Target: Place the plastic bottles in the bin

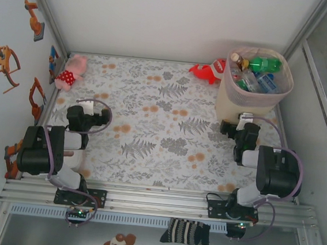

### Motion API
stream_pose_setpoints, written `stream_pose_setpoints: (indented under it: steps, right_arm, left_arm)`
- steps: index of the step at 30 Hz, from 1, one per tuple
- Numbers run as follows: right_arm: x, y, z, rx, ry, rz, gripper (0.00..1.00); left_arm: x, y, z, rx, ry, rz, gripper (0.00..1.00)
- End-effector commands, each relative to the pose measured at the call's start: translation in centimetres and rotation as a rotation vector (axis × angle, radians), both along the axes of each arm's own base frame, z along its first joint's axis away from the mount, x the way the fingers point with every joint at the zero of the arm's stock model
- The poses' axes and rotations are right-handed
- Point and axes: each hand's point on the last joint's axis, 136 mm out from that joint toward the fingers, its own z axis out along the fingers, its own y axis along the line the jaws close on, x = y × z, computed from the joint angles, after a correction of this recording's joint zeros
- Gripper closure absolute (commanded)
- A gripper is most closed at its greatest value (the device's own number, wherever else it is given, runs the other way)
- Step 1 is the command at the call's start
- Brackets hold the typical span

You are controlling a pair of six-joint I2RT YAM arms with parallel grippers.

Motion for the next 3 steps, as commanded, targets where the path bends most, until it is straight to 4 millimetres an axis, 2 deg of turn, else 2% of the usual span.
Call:
stream_pose_setpoints:
  steps: [1,3]
  right_arm:
    - [1.33,0.00,1.84,-0.005,-0.061,-0.002,0.01]
    - [1.36,-0.07,1.94,-0.005,-0.063,-0.004,0.01]
  left_arm:
    - [0.49,-0.22,1.04,0.011,-0.035,-0.019,0.03]
    - [0.52,-0.24,1.09,0.012,-0.036,-0.021,0.03]
